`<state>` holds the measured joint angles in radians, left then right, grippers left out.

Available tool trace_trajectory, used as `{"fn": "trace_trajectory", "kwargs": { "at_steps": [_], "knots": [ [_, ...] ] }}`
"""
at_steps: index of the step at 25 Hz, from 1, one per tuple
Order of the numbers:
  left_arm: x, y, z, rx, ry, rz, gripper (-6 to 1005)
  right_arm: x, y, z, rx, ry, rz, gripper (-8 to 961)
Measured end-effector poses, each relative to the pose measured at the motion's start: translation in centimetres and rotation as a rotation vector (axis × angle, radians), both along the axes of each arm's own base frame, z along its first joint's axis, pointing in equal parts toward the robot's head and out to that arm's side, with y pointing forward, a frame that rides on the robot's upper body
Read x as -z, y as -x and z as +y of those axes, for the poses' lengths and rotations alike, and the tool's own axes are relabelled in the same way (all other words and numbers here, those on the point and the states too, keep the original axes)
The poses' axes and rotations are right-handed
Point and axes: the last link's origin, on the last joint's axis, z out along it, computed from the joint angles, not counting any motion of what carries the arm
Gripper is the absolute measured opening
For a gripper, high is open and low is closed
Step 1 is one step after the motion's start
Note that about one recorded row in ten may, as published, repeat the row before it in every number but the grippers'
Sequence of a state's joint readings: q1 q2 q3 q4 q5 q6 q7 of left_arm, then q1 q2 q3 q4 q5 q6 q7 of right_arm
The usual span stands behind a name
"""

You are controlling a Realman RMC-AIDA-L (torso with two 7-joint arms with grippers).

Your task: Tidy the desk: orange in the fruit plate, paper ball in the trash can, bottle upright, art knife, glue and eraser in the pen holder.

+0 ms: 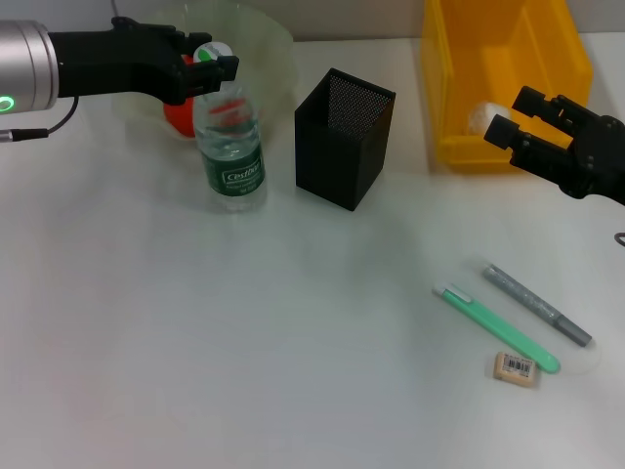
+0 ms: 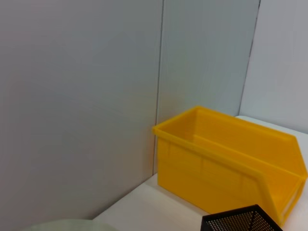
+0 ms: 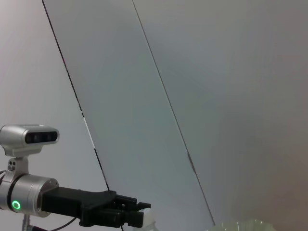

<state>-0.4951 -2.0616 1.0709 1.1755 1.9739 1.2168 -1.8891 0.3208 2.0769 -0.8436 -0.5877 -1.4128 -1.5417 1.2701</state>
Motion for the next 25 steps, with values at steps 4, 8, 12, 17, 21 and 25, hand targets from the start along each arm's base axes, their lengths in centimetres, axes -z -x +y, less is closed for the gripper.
{"fn": "trace_trajectory", "kwargs": {
  "at_steps": [4,8,12,17,21,25],
  "knots": [
    [-0.07,0.06,-0.03,0.003,0.003,0.004,525,-0.01,0.09,0.08,-0.003,0.0,0.0,782],
    [-0.05,0.15,-0.04,0.001,0.003,0.005,534,0.01,0.1,0.07,-0.003,0.001,0.001,781],
    [0.12,0.2,-0.01,-0.003,0.01,0.003,542,0.02,0.02,-0.02,-0.001,0.001,0.002,781],
    [0.18,0.05,0.1,-0.009,0.01,-0.005,553,0.04,-0.01,-0.15,-0.002,0.004,0.005,782],
    [0.23,-0.16,0.3,-0.009,0.003,-0.011,562,0.07,0.0,-0.25,-0.005,0.007,0.008,781],
    [0.36,-0.28,0.42,-0.01,0.004,-0.016,571,0.07,0.0,-0.27,-0.005,0.007,0.009,782]
  ]
}}
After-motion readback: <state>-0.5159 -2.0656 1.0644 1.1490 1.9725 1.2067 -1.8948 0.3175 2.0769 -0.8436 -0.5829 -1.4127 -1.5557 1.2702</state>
